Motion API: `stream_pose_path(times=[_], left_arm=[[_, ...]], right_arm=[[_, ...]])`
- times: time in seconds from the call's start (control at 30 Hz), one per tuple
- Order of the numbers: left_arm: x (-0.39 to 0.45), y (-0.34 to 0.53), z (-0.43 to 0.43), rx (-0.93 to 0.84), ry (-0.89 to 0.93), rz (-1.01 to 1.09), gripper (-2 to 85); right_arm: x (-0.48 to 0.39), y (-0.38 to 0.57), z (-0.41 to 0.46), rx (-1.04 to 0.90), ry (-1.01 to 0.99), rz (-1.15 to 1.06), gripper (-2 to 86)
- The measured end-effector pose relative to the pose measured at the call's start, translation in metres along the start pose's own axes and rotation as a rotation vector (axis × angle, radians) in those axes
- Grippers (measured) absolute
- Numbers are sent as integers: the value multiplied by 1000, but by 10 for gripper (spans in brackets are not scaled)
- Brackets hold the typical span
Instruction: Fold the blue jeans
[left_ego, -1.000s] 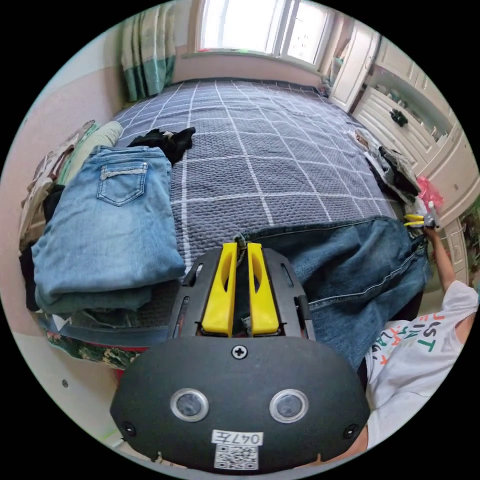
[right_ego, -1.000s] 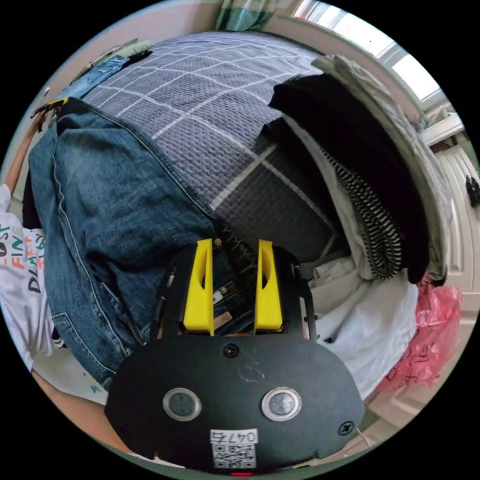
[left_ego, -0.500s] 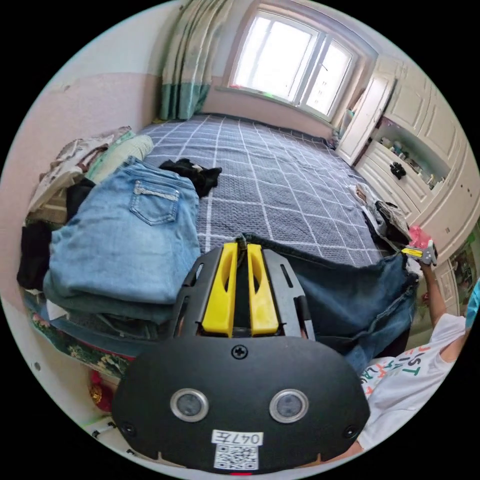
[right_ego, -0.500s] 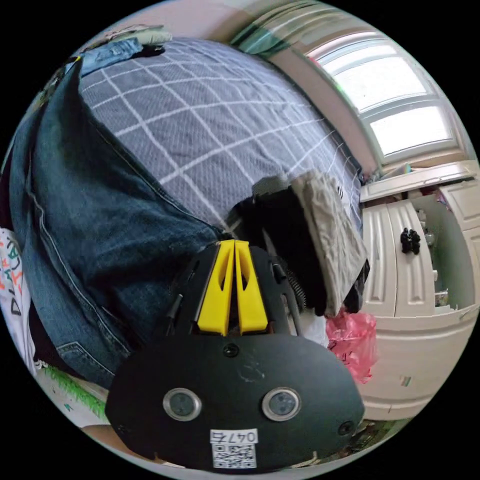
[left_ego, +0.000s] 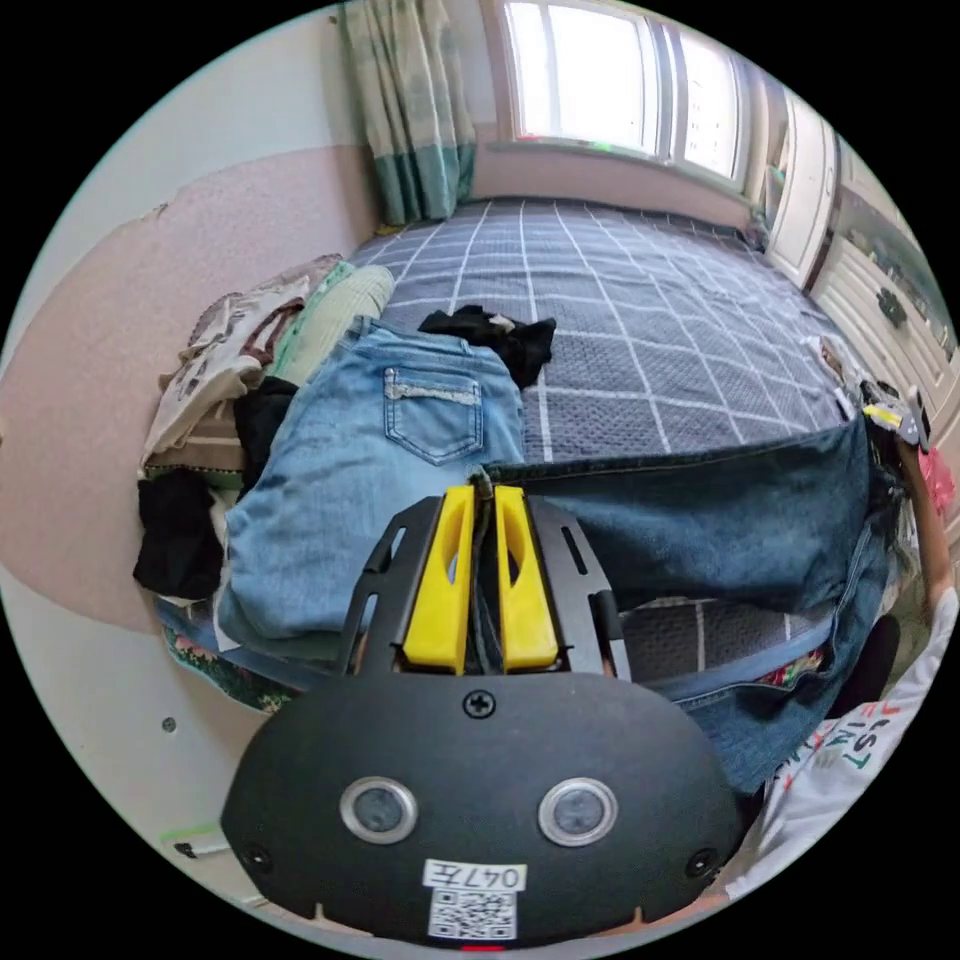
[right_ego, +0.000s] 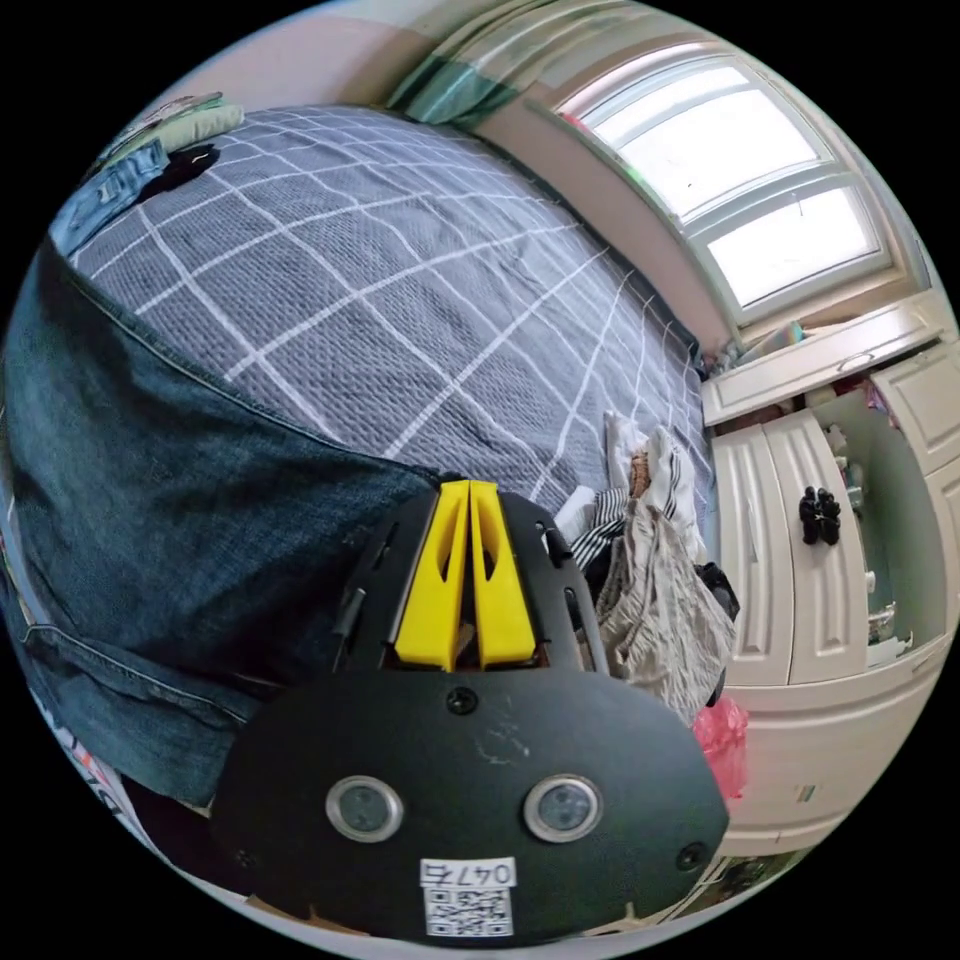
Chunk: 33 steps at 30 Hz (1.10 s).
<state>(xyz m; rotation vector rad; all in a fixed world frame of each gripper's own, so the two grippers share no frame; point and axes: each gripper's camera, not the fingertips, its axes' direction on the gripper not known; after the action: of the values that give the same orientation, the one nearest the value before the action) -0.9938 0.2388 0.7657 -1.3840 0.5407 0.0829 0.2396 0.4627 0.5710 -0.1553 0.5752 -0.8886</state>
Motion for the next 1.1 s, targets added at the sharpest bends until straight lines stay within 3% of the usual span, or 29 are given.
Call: stream_pose_path(times=[0.13,0.23,0.33,0.43,0.5,0.63,0.73,0.8,0.87,1.0,1.1], left_arm=[[-9,3,20,-65,-4,16,55],[-30,12,-1,80,87,-76,83],[-60,30,-33,218,286,-196,96],[-65,50,-36,84,393,-236,111],[-54,75,-20,-23,360,-249,146],[-58,101,15,-55,340,-385,181],[-71,107,33,-8,367,-524,157],[-75,107,37,-6,314,-569,94],[-72,108,34,-28,237,-557,50],[-70,109,15,6,274,-472,16],[-76,93,5,-54,108,-386,13]], right_arm=[[-18,-9,46,-108,-50,-40,11],[-27,-5,60,-144,-53,-21,45],[-25,8,28,6,8,45,61],[-26,33,-22,200,-59,71,49],[-33,51,-46,264,-150,45,38],[-62,97,-73,294,-302,11,22],[-84,125,-79,267,-316,-2,16],[-95,139,-81,249,-312,0,12],[-105,156,-83,236,-322,14,10],[-111,174,-84,227,-365,45,8],[-106,181,-86,235,-398,77,5]])
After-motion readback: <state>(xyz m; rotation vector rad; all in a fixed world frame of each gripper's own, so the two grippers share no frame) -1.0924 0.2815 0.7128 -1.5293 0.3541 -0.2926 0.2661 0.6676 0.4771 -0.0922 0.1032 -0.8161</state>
